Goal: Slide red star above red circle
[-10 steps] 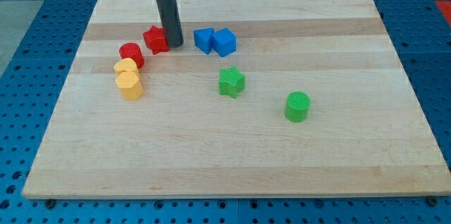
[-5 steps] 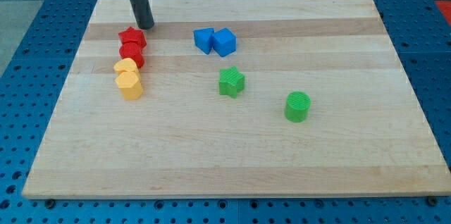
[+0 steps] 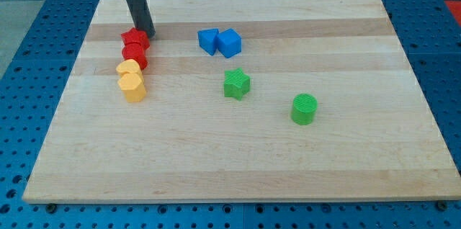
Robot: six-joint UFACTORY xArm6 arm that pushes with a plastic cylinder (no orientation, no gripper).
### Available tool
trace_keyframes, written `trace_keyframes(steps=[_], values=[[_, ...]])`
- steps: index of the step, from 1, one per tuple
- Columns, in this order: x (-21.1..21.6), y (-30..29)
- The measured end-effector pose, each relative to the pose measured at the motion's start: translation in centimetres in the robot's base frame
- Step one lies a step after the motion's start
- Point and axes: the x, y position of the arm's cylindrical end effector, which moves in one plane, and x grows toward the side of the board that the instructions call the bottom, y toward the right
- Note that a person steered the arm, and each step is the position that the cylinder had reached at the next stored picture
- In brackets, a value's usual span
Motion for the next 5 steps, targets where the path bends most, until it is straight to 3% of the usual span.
trace_keyframes(steps=[5], values=[[-0.2, -1.26]])
